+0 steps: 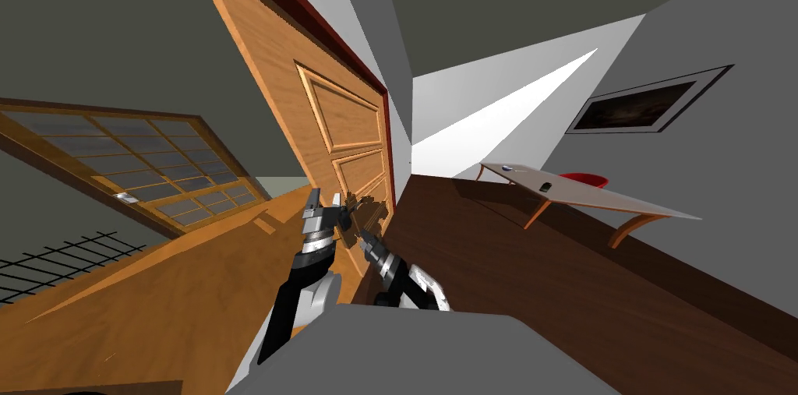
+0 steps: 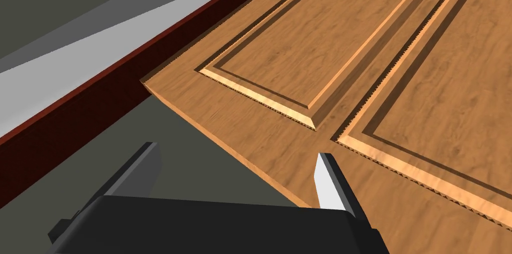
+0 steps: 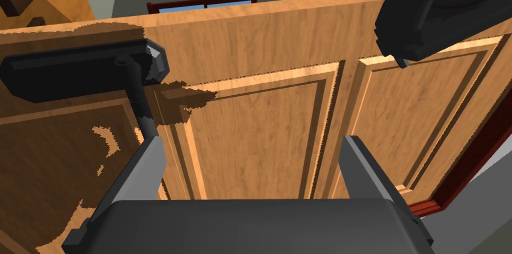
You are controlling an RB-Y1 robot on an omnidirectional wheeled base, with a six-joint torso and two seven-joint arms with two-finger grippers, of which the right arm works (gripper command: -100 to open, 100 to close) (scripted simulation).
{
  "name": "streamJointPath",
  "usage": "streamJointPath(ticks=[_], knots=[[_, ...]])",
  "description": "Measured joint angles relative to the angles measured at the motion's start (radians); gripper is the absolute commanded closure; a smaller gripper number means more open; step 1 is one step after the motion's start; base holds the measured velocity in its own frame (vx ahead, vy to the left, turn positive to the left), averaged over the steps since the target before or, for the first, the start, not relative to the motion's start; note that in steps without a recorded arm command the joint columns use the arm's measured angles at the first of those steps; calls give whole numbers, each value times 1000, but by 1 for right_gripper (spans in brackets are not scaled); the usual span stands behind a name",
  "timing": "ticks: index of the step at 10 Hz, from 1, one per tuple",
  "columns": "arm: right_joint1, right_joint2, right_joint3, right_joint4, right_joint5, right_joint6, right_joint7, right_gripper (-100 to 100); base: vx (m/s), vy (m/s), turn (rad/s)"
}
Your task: Push the door open
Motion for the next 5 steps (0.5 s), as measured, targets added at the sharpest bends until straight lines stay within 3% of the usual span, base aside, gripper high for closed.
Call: streamJointPath(ticks=[2, 5], knots=[[-24, 5, 41, 46, 0, 0, -7, -100, 189, -8, -40], [-61, -2, 95, 70, -3, 29, -23, -100, 159, 33, -31]])
